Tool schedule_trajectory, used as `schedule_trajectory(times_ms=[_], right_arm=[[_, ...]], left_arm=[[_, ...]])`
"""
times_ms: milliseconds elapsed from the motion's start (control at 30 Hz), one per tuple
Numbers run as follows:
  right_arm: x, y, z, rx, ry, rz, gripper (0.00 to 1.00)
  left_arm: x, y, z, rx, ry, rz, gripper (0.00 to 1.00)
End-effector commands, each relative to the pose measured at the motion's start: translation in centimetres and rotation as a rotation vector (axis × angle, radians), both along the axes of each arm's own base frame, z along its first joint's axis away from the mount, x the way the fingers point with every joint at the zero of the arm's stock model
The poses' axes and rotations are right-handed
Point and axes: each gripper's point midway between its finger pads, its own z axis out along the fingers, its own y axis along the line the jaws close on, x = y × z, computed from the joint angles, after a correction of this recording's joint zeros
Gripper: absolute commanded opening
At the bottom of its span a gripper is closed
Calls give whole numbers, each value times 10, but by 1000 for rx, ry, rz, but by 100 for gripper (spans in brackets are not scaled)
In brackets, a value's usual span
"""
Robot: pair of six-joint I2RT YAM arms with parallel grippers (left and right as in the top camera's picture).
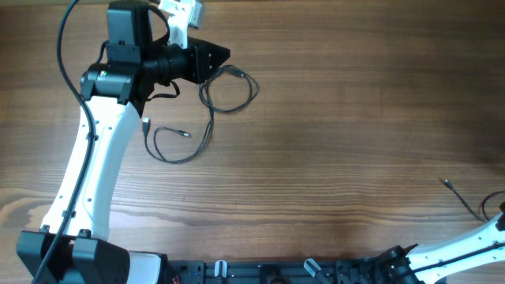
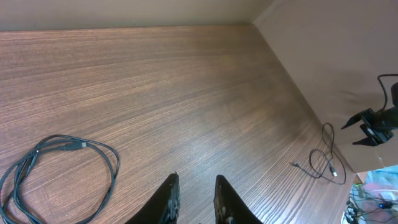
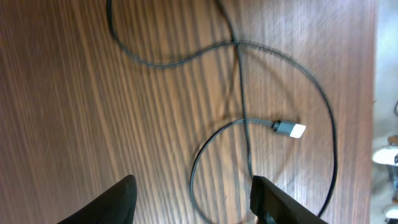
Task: Untangle cables
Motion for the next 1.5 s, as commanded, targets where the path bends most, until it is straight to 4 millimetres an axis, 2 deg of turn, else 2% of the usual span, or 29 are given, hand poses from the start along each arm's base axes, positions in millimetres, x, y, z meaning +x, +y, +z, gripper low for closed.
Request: schedule_trajectory(times_ms=[0, 67, 100, 233, 267, 300, 333, 400, 433, 500, 533, 633, 667, 733, 767, 800, 867, 1000, 1067, 1167, 1267, 1400, 1467], right_arm=[[7, 14, 11, 35, -57, 6, 62], [5, 19, 26, 16, -71, -4, 61], [8, 25, 42, -3, -98, -4, 60], [38, 56, 101, -90, -208, 138, 62], [50, 71, 121, -128, -229, 211, 64], [60, 84, 136, -156, -249, 265, 71], [71, 100, 150, -179, -272, 331, 72], [96, 138, 171, -195, -320, 485, 81], [108, 158, 177, -191, -341, 561, 87], [128, 200, 183, -172, -354, 695, 88], [141, 228, 182, -150, -357, 776, 90], [166, 288, 180, -118, -365, 951, 95], [172, 305, 181, -115, -372, 1007, 100], [184, 346, 181, -101, -390, 1122, 100], [188, 359, 180, -97, -394, 1162, 100], [194, 382, 179, -92, -399, 1238, 100], [203, 422, 176, -88, -399, 1385, 100], [221, 493, 161, -72, -421, 1622, 99], [228, 531, 143, 3, -440, 1725, 100], [238, 572, 106, 90, -420, 1802, 100], [247, 603, 69, 120, -379, 1888, 100], [260, 634, 30, 131, -369, 1969, 100], [267, 645, 19, 144, -399, 1987, 100]], left_arm=[[-3, 0, 16, -3, -55, -15, 29], [-3, 1, 16, -1, -56, -13, 32], [-2, 3, 15, 5, -59, -5, 33], [3, 20, 23, 19, -86, 49, 33], [6, 31, 27, 35, -102, 89, 34], [8, 43, 31, 56, -119, 137, 40], [11, 55, 34, 75, -132, 181, 44], [14, 77, 38, 109, -145, 258, 50], [15, 91, 37, 129, -143, 305, 51], [16, 111, 33, 150, -122, 363, 52], [16, 124, 29, 155, -101, 394, 51], [12, 147, 22, 162, -57, 446, 50], [12, 154, 20, 166, -47, 463, 50], [10, 170, 14, 196, -21, 520, 52], [9, 178, 11, 215, -9, 547, 55], [8, 185, 7, 237, 7, 574, 58], [5, 192, 1, 268, 33, 605, 60], [3, 204, -5, 320, 54, 656, 60], [2, 217, -11, 375, 68, 712, 60], [3, 219, -20, 387, 97, 714, 61], [5, 214, -33, 401, 121, 662, 62], [15, 179, -52, 333, 124, 453, 64], [21, 164, -64, 283, 135, 367, 66]])
